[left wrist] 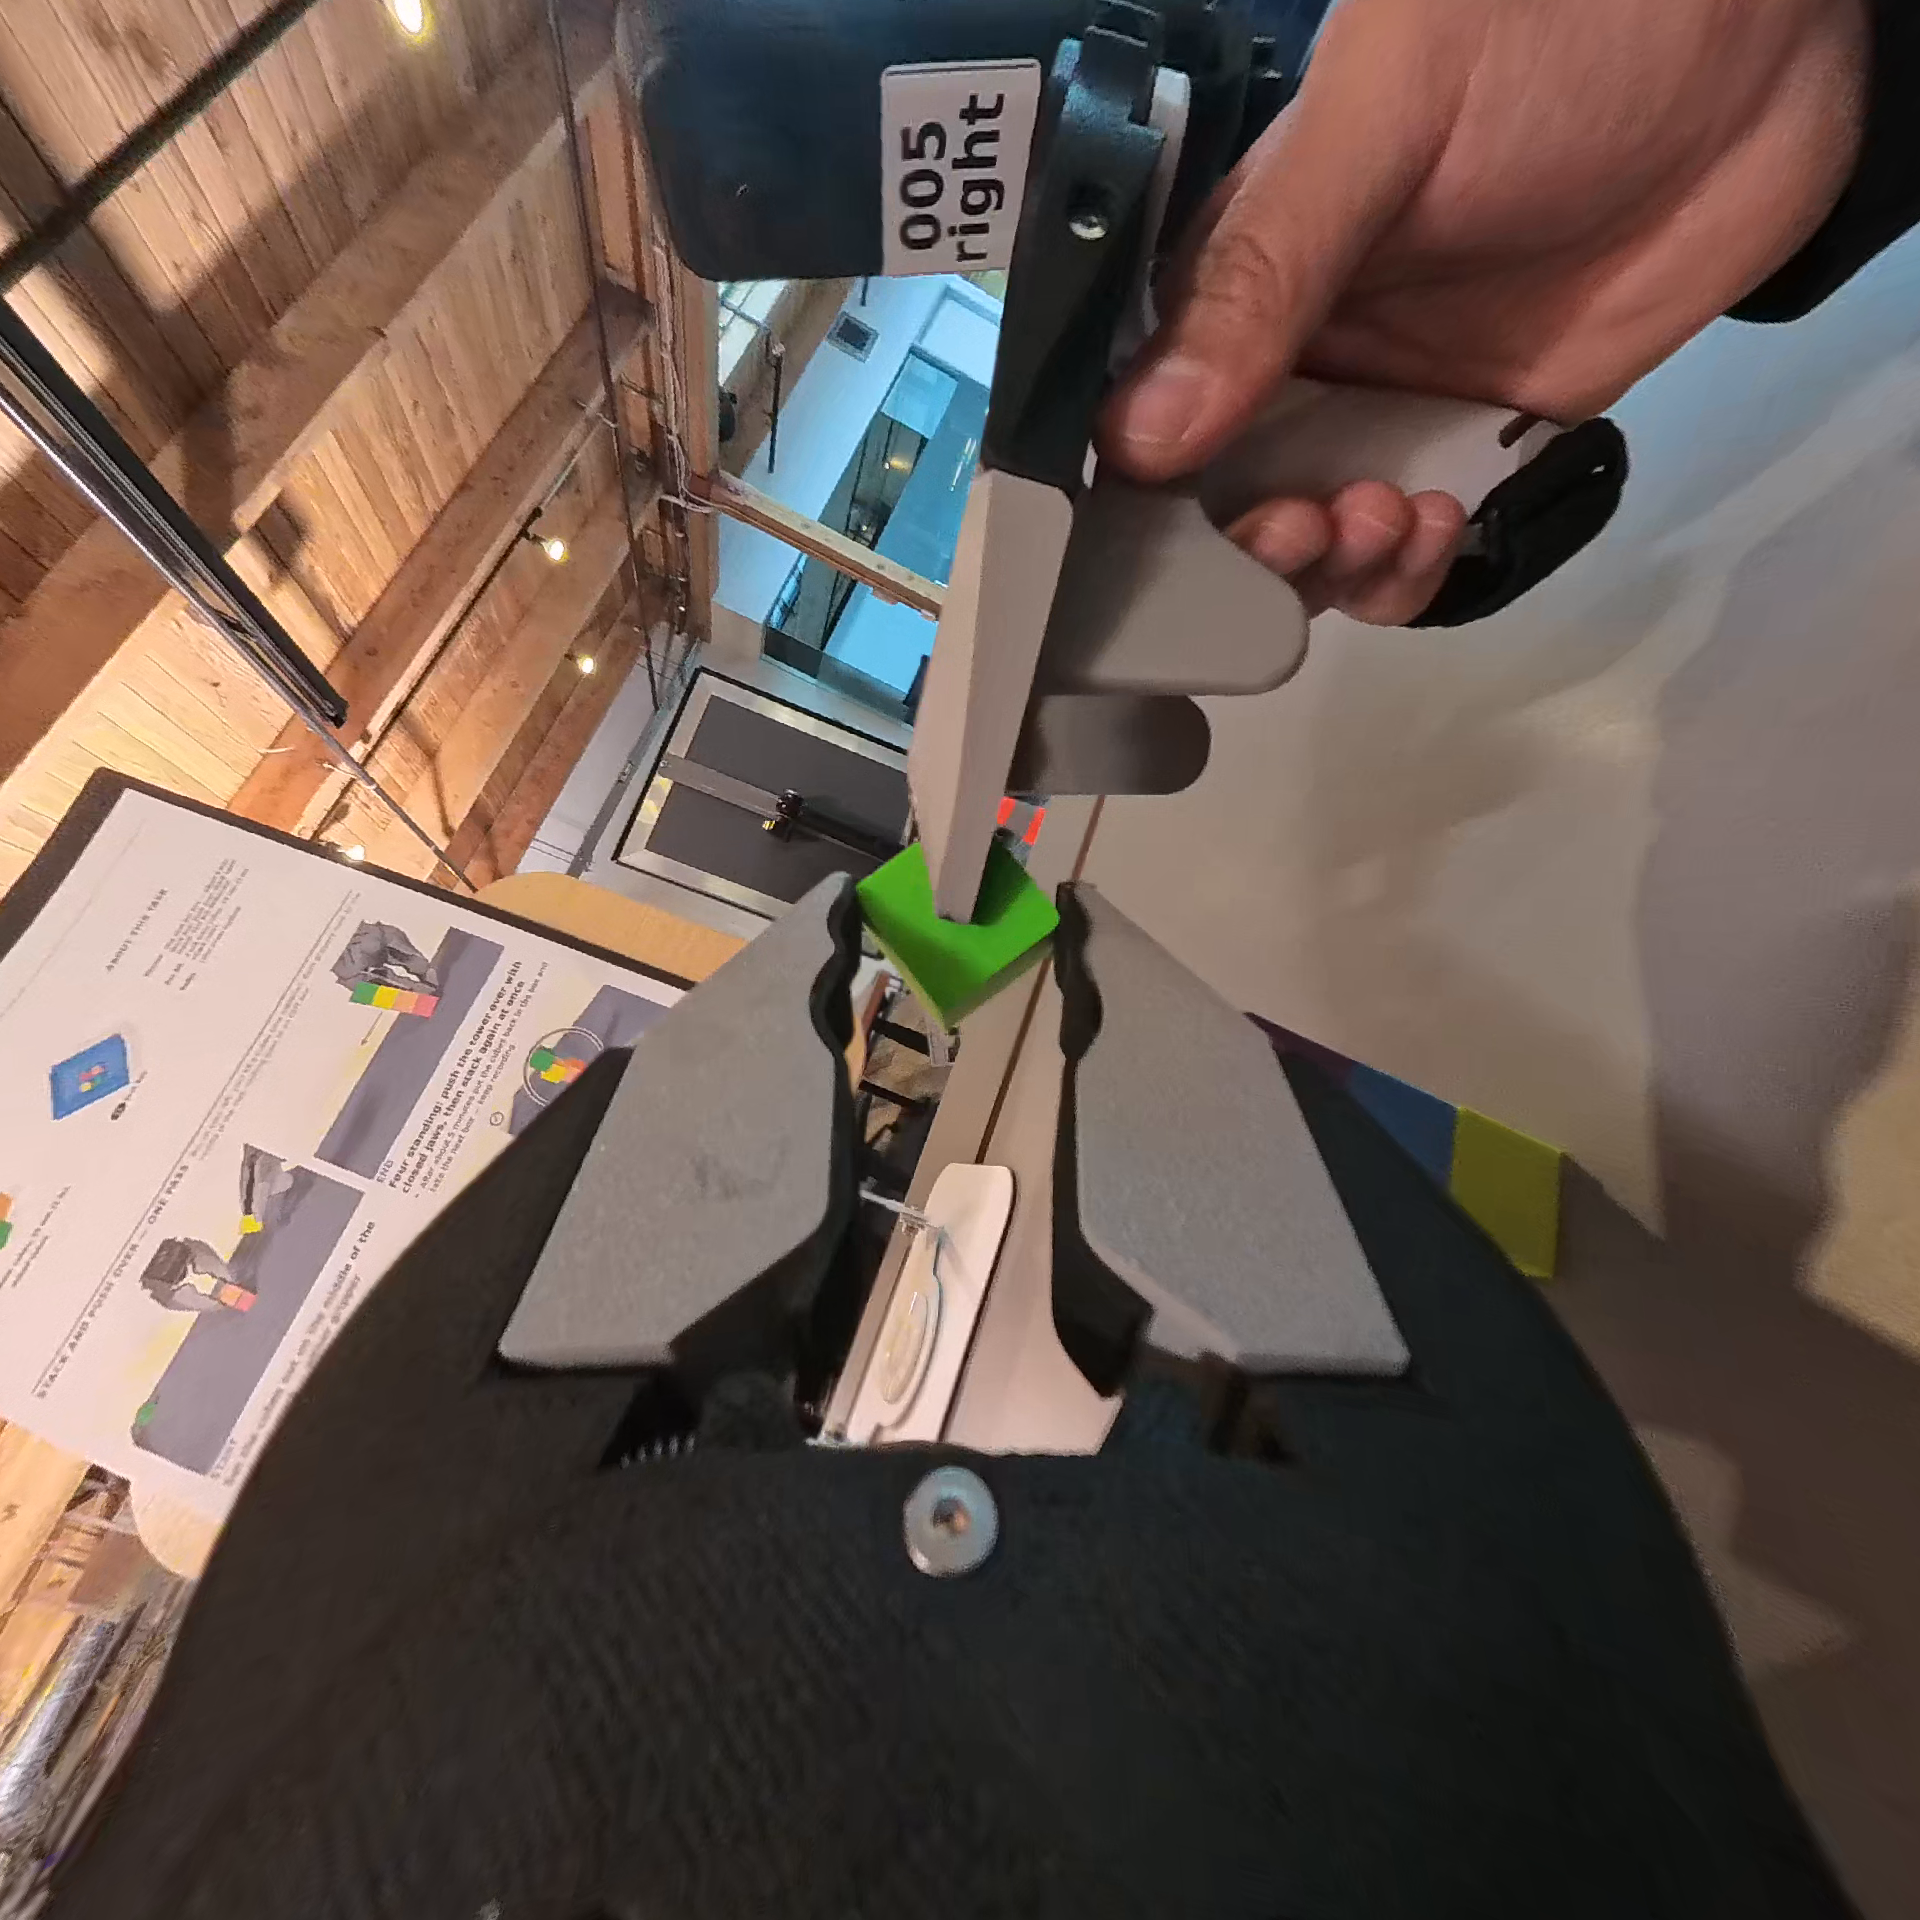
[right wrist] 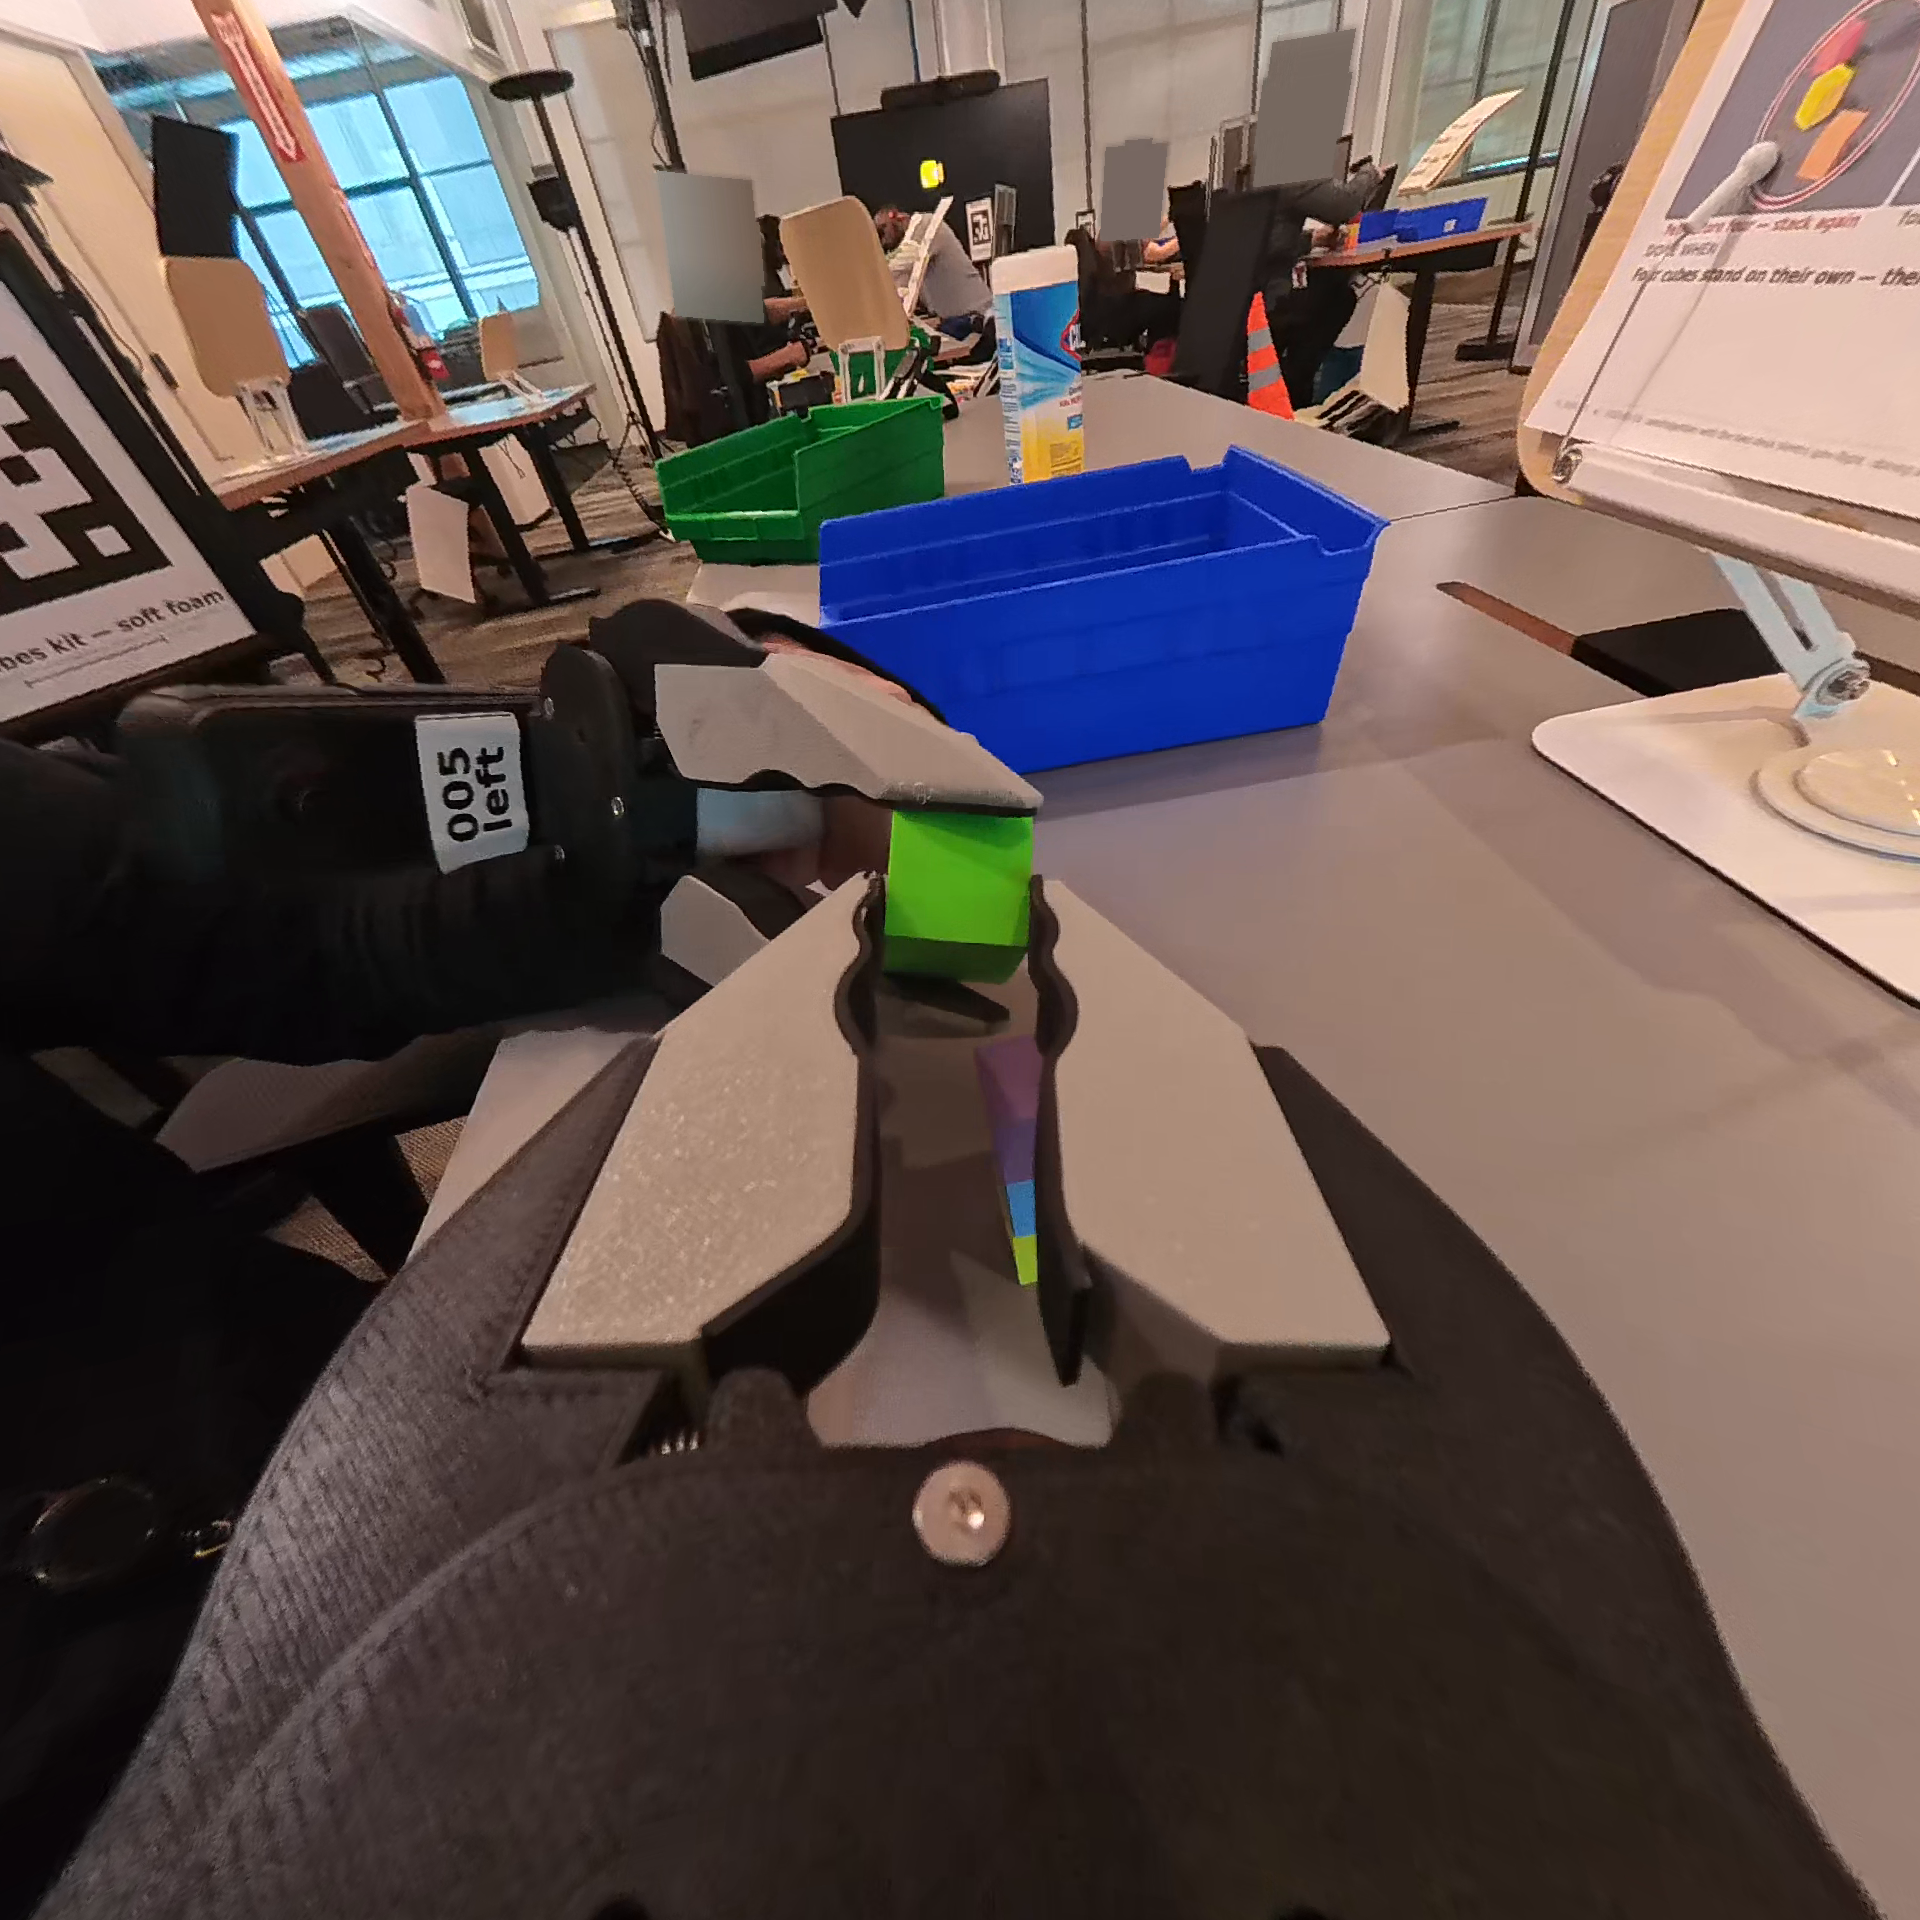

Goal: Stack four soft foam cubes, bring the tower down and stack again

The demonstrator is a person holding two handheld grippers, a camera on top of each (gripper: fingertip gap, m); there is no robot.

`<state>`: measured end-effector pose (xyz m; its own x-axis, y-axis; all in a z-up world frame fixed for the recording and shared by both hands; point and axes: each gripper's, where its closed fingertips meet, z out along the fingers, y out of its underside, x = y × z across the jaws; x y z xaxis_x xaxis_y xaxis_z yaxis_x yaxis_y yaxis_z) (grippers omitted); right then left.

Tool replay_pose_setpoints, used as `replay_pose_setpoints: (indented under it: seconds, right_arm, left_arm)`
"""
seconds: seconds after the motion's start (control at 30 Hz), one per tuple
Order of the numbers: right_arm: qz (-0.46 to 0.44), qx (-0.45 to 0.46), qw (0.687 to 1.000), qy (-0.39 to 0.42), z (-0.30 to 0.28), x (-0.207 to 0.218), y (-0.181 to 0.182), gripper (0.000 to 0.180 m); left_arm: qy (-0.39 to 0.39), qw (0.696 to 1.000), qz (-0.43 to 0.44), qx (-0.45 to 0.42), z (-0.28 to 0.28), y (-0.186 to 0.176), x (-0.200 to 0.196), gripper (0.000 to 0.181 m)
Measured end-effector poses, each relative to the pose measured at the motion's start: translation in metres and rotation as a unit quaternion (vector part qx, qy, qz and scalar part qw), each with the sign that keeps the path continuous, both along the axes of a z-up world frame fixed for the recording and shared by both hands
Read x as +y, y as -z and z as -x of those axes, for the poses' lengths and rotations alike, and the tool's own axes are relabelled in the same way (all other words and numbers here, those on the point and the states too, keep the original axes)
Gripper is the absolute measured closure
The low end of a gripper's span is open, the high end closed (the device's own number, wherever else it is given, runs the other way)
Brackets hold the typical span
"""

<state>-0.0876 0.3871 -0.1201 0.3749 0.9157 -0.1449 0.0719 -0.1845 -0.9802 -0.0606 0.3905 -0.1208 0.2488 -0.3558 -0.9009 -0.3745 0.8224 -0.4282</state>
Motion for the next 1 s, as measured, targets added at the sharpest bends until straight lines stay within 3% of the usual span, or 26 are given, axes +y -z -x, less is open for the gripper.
replay_pose_setpoints:
  seconds: [0.3,0.5,1.0]
  right_arm:
    - [0.006,0.007,1.0,0.0,-0.005,0.001,-0.002,0.155]
    - [0.028,0.044,0.999,-0.012,-0.02,0.002,-0.009,0.155]
    - [0.05,0.069,0.996,-0.02,-0.021,0.003,-0.01,0.155]
  left_arm:
    - [-0.002,1.0,-0.006,-0.003,0.002,-0.001,0.001,0.147]
    - [0.003,1.0,-0.003,-0.022,0.008,-0.004,0.003,0.181]
    - [0.003,1.0,-0.006,0.014,0.002,0.008,0.0,0.181]
